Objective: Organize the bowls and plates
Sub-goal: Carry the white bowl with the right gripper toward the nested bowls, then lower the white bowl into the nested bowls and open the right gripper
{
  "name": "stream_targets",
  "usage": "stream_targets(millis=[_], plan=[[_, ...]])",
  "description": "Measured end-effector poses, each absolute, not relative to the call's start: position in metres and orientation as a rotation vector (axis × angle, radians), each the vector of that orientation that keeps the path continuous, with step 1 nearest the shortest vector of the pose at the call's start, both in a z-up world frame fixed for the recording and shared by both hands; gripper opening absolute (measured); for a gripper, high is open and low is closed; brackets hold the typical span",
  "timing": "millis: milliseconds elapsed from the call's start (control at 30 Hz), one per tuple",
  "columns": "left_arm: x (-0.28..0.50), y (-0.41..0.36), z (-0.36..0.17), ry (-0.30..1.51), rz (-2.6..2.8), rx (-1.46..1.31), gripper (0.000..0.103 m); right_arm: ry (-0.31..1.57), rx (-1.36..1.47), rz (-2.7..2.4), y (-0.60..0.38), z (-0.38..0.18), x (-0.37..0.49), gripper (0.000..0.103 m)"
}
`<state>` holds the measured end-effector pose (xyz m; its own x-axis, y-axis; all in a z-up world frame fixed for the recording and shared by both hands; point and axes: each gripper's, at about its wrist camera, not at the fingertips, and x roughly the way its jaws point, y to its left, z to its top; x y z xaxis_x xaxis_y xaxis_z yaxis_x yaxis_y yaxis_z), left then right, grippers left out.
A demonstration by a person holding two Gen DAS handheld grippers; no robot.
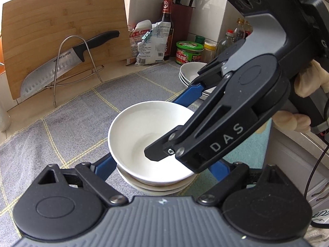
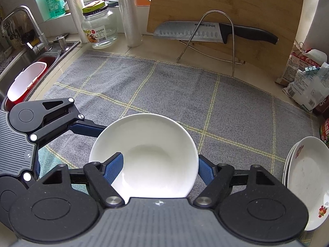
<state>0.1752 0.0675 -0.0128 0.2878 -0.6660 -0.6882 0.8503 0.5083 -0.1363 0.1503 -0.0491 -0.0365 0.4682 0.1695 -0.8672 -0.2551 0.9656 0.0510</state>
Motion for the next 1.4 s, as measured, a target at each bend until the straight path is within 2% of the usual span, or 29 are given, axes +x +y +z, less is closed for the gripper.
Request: stream_targets(millis=[267,400,467,500,533,900,1400], plan=[[0.176,0.067,-0.014,0.768,-1.031,0.279,0.094,1.052,-0.088,0.26,-0.05,-0.038,0.151,0.081],[0.175,0.067,-0.014,0.761,-1.032,0.292,0.095,1.045,-0.078,0.264,-0.05,-0.039,0.151,0.085],[0.174,0.067,-0.014,0.758,-1.041,0.286,0.096,1.03,-0.07,0.268,-0.051,-0.038,0.15,0.093],[0.174,0.067,-0.014,0.76,-1.043,0.282,0.096,1.02,-0.063,0.269,-0.051,-0.037,0.149,0.102],[0.174,0.068,-0.014,0.76,-1.047,0.28,0.096,1.007,-0.055,0.274,-0.052,-0.036,0.148,0.103],[0.175,0.092,-0.016,0.796,-1.081,0.274,0.099,0.978,-0.069,0.288,-0.049,-0.036,0.137,0.103],[0.191,0.093,-0.061,0.916,-1.052,0.394,0.099,0.922,-0.034,0.276,-0.058,-0.03,0.112,0.103]])
